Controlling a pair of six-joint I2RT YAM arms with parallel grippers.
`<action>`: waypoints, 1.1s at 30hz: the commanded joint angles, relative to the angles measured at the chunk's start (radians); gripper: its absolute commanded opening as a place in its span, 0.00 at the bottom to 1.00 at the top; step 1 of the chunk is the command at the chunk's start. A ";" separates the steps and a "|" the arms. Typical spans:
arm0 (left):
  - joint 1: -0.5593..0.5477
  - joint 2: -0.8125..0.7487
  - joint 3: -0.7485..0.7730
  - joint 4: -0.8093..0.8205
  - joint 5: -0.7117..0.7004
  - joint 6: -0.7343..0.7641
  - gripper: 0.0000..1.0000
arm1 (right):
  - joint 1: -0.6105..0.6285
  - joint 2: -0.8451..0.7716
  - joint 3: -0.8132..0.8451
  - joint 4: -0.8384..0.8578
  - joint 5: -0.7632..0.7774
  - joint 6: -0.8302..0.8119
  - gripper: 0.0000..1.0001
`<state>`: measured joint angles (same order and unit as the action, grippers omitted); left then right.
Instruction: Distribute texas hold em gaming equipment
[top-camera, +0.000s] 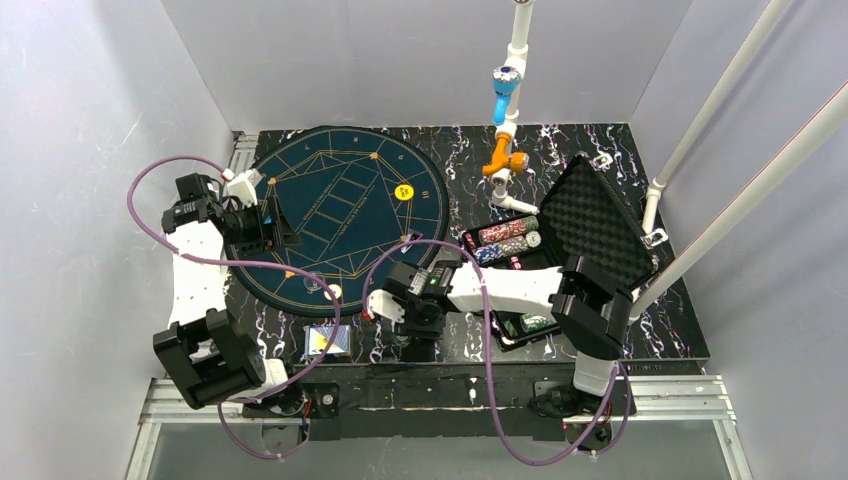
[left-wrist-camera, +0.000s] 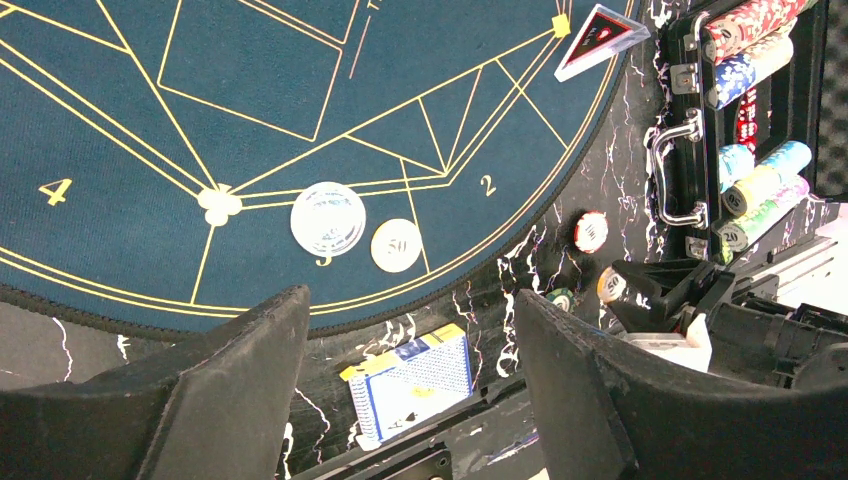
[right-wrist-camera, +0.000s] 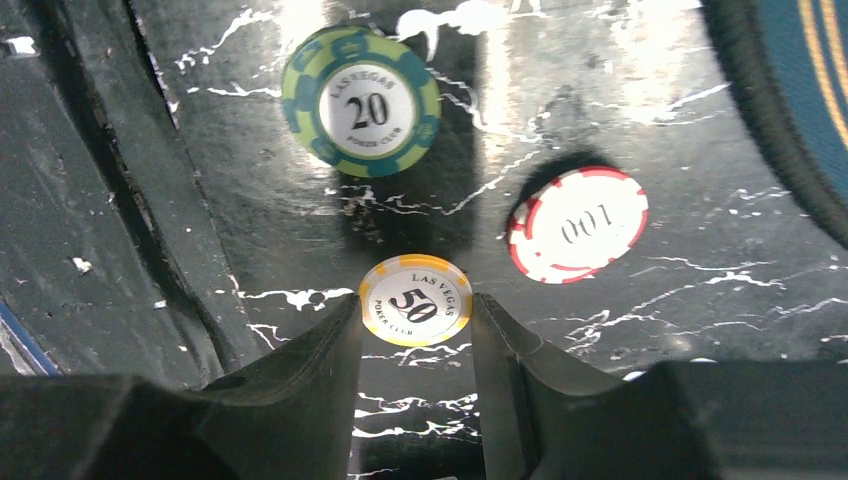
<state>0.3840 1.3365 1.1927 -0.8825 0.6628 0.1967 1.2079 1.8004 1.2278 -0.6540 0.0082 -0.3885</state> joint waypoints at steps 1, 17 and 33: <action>0.002 -0.004 0.026 -0.019 0.027 0.002 0.74 | -0.033 -0.047 0.075 -0.028 0.000 -0.006 0.46; 0.003 0.000 0.036 -0.019 0.050 -0.007 0.74 | -0.359 0.165 0.507 -0.002 -0.063 -0.073 0.45; 0.003 -0.018 0.028 -0.022 0.070 -0.009 0.75 | -0.572 0.562 0.965 0.112 -0.028 -0.035 0.44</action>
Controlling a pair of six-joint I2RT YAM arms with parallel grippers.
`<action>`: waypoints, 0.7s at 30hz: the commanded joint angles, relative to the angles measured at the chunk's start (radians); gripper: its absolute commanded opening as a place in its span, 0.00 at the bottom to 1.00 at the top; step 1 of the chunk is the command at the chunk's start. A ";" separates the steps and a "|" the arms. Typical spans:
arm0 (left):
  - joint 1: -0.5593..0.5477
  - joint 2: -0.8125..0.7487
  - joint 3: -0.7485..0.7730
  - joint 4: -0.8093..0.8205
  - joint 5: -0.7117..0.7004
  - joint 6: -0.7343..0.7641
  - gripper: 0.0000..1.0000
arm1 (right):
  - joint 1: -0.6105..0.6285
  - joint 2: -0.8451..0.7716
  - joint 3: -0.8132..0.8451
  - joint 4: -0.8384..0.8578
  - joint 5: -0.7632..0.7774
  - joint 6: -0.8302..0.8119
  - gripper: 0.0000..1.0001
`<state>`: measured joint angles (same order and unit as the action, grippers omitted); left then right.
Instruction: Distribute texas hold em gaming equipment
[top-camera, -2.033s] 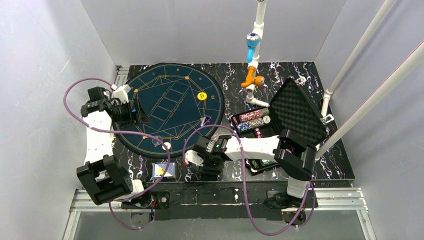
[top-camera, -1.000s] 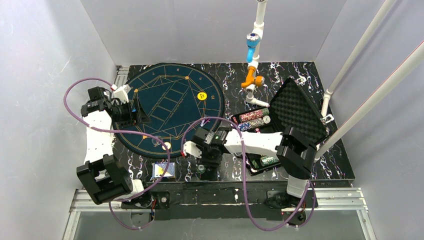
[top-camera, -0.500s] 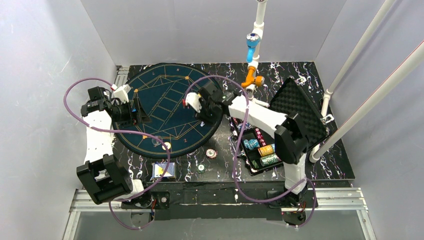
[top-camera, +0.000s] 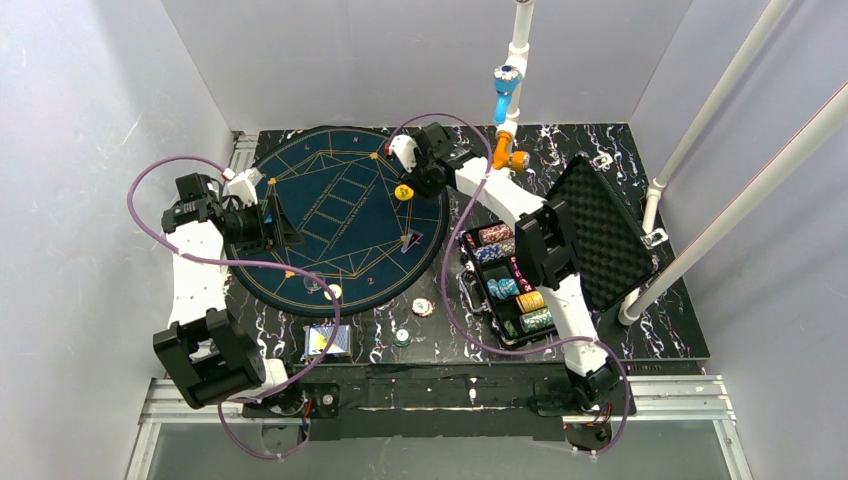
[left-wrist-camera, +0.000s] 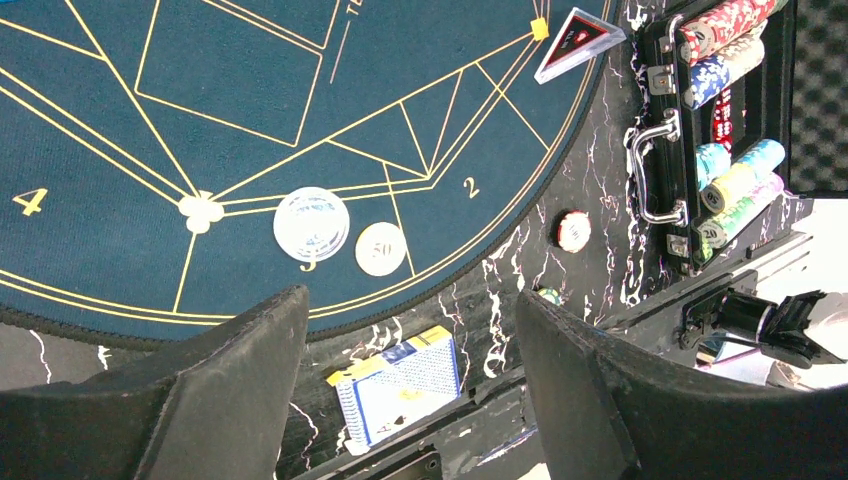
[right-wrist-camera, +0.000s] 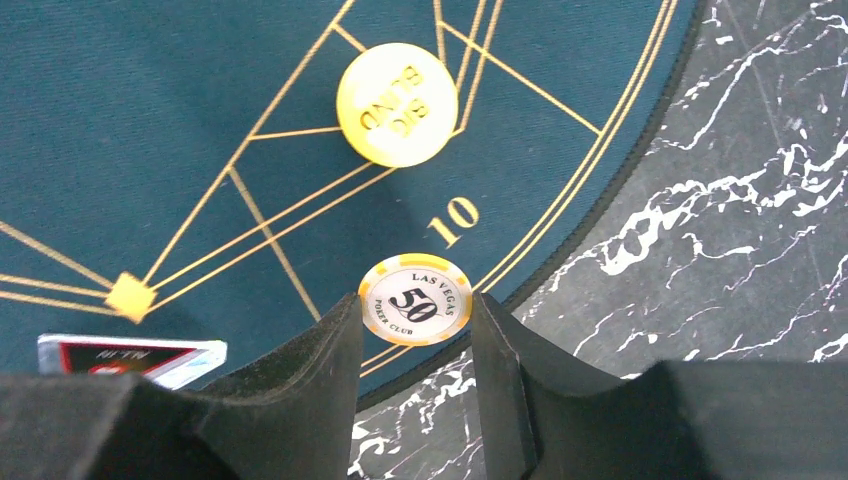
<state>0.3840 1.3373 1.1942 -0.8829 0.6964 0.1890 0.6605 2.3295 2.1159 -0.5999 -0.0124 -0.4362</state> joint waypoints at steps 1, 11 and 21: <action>0.003 -0.016 0.028 -0.021 0.039 -0.002 0.75 | -0.032 0.050 0.087 0.060 -0.011 0.014 0.44; 0.003 -0.005 0.027 -0.021 0.046 0.007 0.75 | -0.051 0.142 0.111 0.105 -0.035 0.026 0.47; 0.003 -0.013 0.022 -0.021 0.043 0.011 0.77 | -0.046 0.124 0.112 0.103 -0.039 0.025 0.83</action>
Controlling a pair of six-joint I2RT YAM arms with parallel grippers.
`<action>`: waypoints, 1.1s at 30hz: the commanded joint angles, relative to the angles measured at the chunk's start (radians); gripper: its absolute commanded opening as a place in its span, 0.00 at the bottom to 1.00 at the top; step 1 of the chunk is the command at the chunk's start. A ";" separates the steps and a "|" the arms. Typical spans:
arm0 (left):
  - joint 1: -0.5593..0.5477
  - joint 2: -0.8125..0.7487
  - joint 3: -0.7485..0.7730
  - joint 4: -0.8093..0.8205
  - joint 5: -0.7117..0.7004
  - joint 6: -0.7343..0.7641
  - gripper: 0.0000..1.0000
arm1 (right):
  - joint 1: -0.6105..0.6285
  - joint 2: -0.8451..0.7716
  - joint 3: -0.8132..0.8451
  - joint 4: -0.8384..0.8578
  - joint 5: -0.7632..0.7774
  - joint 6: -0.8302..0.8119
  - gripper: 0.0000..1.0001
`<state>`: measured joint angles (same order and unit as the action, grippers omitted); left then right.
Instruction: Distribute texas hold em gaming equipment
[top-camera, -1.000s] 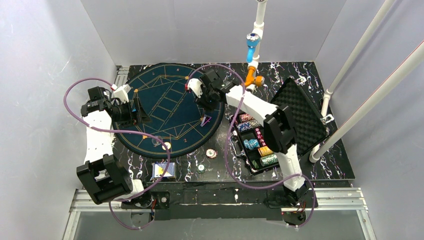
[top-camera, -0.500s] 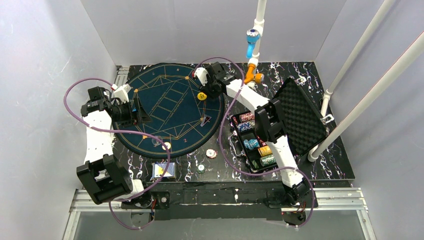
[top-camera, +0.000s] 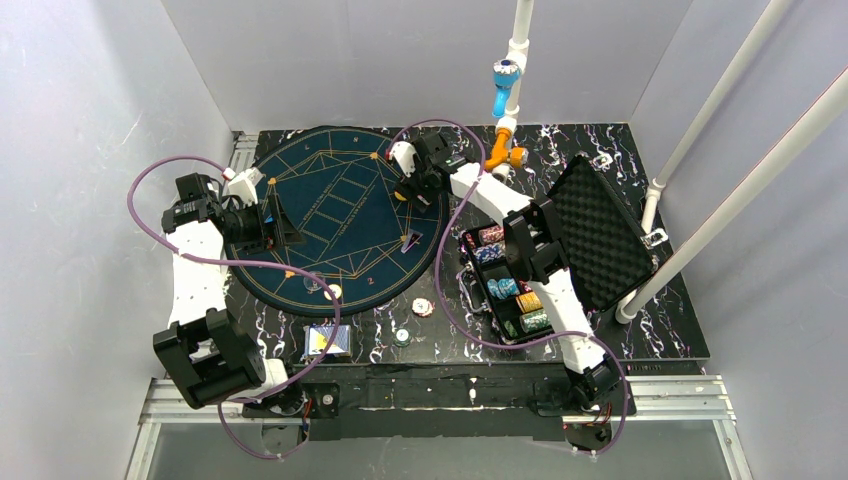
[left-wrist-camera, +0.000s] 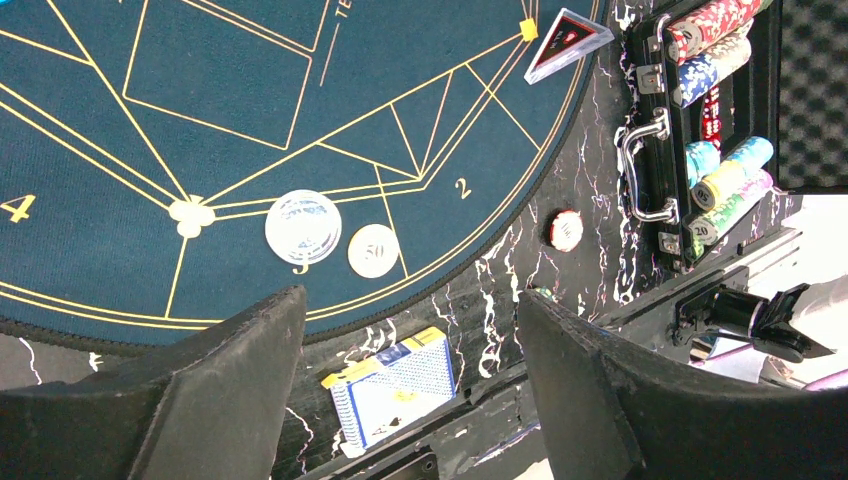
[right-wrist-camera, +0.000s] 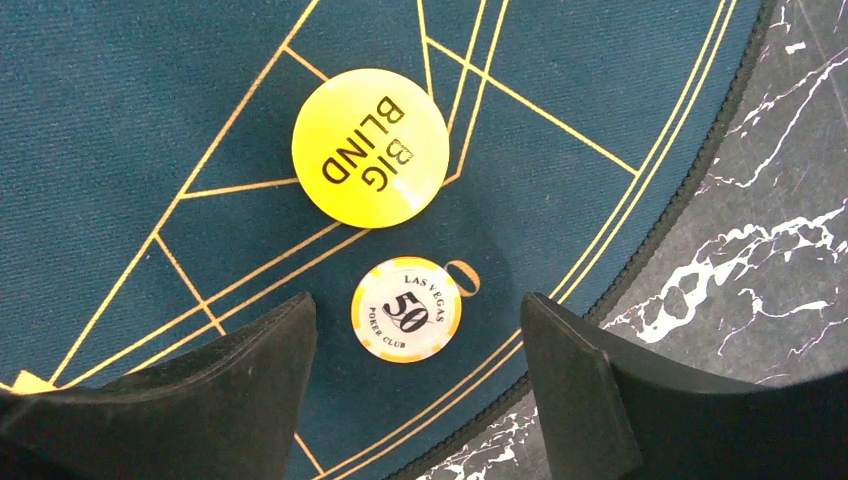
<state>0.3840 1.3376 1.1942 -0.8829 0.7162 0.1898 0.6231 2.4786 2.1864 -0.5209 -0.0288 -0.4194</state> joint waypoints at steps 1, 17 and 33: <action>0.003 -0.015 0.023 -0.021 0.023 0.010 0.77 | -0.005 -0.039 0.042 0.021 -0.026 0.008 0.84; 0.004 -0.047 0.013 -0.022 0.060 0.017 0.77 | 0.069 -0.465 -0.168 -0.184 -0.203 -0.021 0.87; -0.409 -0.103 -0.094 -0.043 -0.059 0.180 0.70 | 0.067 -1.037 -1.046 -0.098 -0.317 -0.033 0.86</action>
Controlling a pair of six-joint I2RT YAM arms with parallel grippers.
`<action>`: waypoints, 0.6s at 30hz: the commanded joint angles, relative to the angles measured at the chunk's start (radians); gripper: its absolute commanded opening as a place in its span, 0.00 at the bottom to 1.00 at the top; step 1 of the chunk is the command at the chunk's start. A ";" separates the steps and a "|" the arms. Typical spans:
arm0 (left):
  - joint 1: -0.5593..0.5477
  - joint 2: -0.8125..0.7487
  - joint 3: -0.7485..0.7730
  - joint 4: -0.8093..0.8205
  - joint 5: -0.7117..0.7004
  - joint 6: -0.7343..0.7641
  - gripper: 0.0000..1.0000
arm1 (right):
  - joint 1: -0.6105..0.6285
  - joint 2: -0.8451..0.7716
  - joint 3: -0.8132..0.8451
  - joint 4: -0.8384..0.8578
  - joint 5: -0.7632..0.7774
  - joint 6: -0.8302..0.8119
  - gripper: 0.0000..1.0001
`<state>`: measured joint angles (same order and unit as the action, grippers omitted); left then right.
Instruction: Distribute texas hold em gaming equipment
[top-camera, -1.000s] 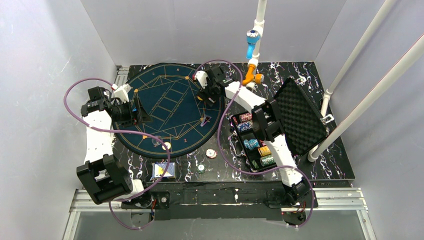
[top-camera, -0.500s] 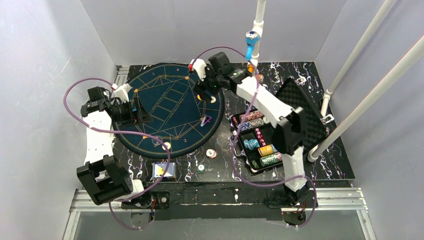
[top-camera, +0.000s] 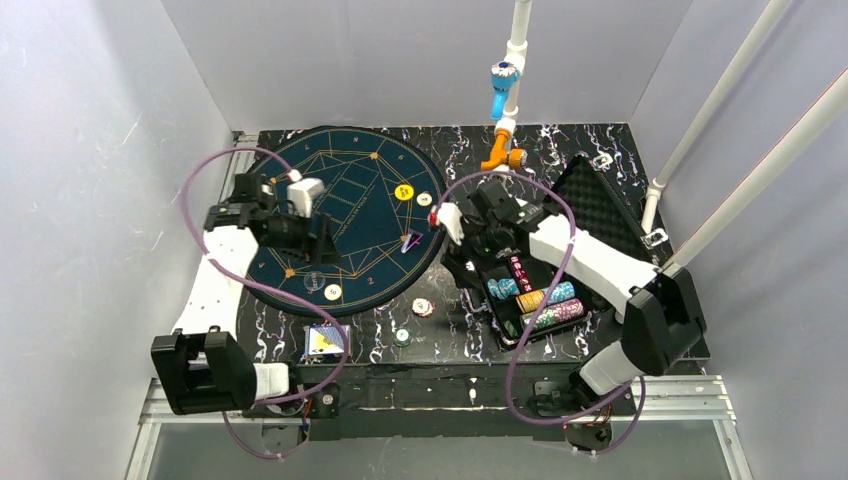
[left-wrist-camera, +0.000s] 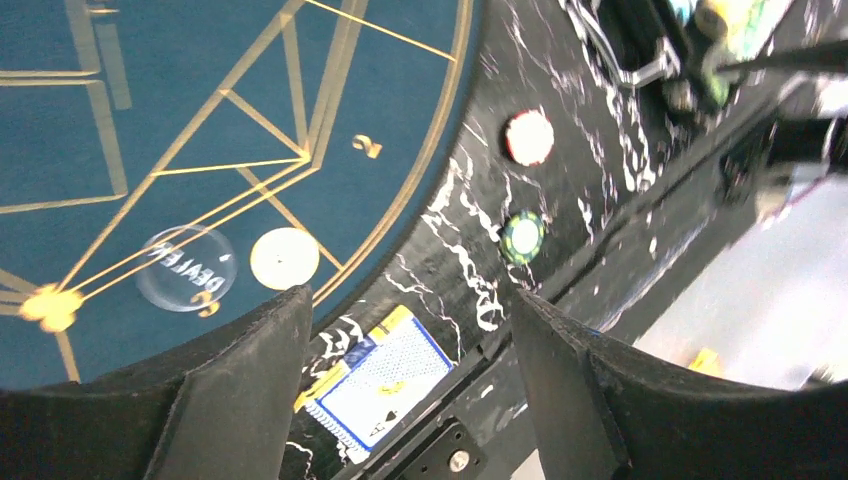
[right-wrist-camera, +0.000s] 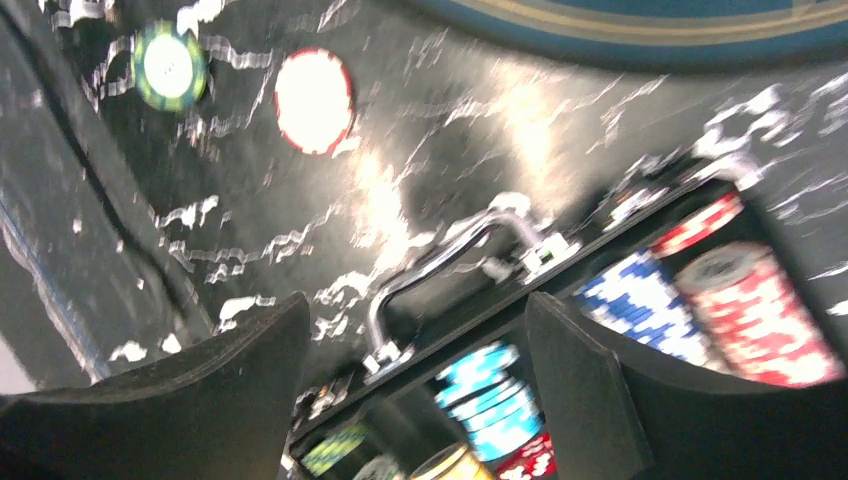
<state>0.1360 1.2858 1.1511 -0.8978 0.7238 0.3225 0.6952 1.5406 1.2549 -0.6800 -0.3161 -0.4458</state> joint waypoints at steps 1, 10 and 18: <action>-0.214 -0.051 -0.069 -0.013 -0.087 0.041 0.70 | -0.006 -0.123 -0.149 0.074 -0.022 -0.008 0.86; -0.594 -0.001 -0.175 0.126 -0.314 0.022 0.68 | -0.149 -0.224 -0.255 0.179 -0.011 0.009 0.87; -0.777 0.067 -0.210 0.213 -0.398 0.073 0.66 | -0.226 -0.216 -0.268 0.211 0.030 0.036 0.87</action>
<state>-0.5835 1.3243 0.9524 -0.7357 0.3904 0.3599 0.4774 1.3331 0.9985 -0.5194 -0.3050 -0.4263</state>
